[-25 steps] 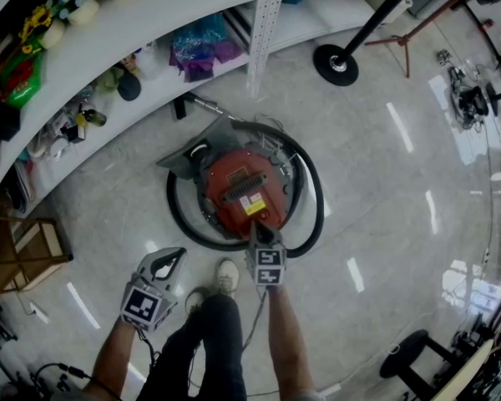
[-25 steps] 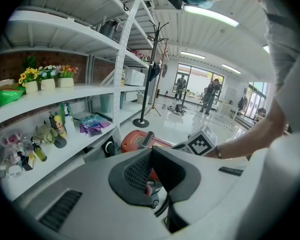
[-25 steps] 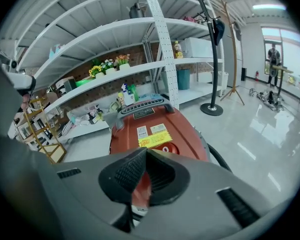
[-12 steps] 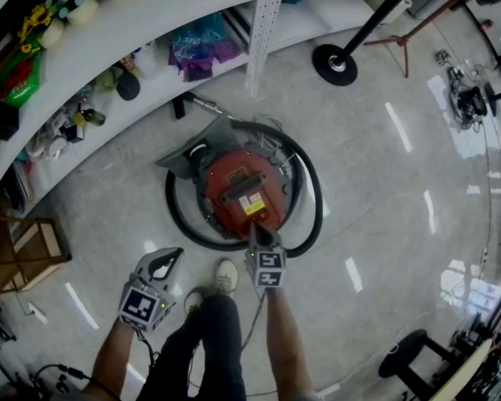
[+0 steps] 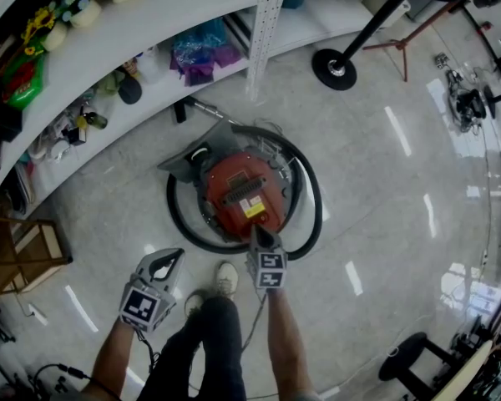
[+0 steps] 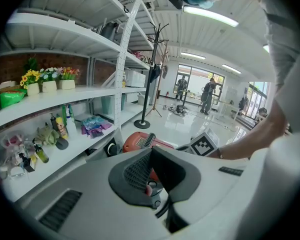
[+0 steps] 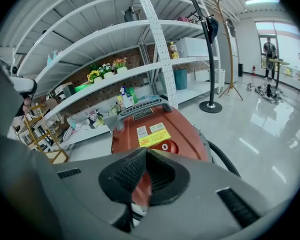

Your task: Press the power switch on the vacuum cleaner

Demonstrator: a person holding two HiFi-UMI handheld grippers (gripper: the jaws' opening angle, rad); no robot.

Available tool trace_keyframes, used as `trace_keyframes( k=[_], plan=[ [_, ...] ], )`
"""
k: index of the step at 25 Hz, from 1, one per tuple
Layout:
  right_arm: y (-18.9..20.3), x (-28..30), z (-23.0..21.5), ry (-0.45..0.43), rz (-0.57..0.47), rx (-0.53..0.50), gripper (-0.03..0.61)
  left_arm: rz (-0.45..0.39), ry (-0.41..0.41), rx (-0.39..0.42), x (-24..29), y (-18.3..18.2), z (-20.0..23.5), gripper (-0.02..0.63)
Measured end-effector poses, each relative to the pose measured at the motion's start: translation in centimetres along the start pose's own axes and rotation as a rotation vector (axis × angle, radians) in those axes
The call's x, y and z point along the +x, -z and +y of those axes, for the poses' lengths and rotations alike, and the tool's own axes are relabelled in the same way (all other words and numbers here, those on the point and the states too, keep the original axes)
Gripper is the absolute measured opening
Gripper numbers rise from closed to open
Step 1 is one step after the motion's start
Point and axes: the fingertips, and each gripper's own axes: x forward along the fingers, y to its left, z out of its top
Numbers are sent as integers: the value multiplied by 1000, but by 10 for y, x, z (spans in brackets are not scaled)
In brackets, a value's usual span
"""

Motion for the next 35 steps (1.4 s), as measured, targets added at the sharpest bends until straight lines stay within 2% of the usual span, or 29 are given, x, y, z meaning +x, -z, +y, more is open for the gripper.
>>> trace_keyframes(
  k=[8, 16, 35],
  plan=[
    [-21, -9, 4, -20, -59, -8, 12, -20, -13, 2, -1, -12, -1, 7],
    [-32, -35, 7, -18, -71, -12, 12, -40, -10, 13, -8, -27, -12, 6],
    [-97, -143, 38, -2, -180, -3, 12, -121, -12, 79, -60, -95, -35, 6]
  ],
)
